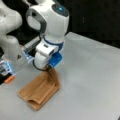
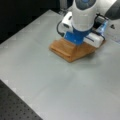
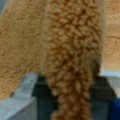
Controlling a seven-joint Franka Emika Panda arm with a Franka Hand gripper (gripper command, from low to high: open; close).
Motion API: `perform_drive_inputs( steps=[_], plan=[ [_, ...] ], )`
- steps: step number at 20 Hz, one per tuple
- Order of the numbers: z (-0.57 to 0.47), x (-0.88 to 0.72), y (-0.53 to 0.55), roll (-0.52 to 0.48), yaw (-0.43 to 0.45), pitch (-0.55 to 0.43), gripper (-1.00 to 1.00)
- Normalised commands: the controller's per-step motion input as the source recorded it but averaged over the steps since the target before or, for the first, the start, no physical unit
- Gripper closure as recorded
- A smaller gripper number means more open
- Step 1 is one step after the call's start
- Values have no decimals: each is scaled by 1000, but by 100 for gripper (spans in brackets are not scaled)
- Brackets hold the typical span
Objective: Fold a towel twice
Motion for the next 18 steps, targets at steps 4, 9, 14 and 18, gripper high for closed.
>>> perform_drive_inputs(
  steps=[4, 9, 14, 18],
  plan=[
    [-108, 121, -440, 64, 353, -57, 100],
    [-183, 150, -458, 65, 320, -58, 100],
    [-132, 124, -331, 22, 286, -78, 100],
    [-137, 134, -305, 26, 294, -52, 100]
  ],
)
